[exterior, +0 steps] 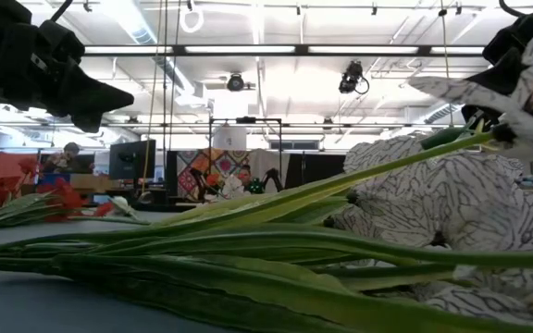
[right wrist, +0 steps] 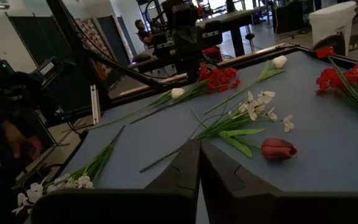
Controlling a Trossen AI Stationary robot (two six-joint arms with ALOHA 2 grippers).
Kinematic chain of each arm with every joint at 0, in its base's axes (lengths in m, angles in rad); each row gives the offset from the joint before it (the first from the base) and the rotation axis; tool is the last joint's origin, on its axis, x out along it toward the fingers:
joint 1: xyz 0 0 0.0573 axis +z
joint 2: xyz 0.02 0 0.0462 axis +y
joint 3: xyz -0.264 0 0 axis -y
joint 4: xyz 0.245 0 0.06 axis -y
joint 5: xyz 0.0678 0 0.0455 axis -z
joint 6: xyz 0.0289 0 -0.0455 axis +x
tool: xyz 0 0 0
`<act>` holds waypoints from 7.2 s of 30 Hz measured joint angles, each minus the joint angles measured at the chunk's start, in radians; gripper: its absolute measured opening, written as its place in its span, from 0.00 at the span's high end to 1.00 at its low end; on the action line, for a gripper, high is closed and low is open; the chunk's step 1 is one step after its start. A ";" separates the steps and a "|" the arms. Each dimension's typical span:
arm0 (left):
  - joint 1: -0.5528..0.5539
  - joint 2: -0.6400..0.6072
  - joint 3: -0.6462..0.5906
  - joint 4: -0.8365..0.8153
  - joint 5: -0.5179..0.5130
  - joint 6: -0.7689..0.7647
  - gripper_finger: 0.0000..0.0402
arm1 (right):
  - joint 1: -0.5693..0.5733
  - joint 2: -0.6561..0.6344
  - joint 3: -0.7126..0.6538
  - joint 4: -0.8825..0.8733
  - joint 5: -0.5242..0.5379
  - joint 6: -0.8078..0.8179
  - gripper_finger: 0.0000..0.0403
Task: Sort flowers into vase by color
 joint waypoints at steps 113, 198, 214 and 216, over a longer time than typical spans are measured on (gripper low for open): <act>0.572 1.126 0.801 -0.988 0.089 -0.987 0.54 | -0.111 1.009 0.745 -0.584 0.184 0.851 0.56; 0.160 1.232 0.817 0.659 0.275 -0.207 0.96 | 0.065 1.224 0.760 0.498 0.258 0.020 0.54; 0.155 1.280 0.817 0.754 0.275 -0.204 0.96 | 0.065 1.276 0.879 0.279 0.255 0.048 0.84; 0.155 1.280 0.817 0.750 0.274 -0.206 0.96 | 0.058 1.261 0.879 0.260 0.269 0.047 0.93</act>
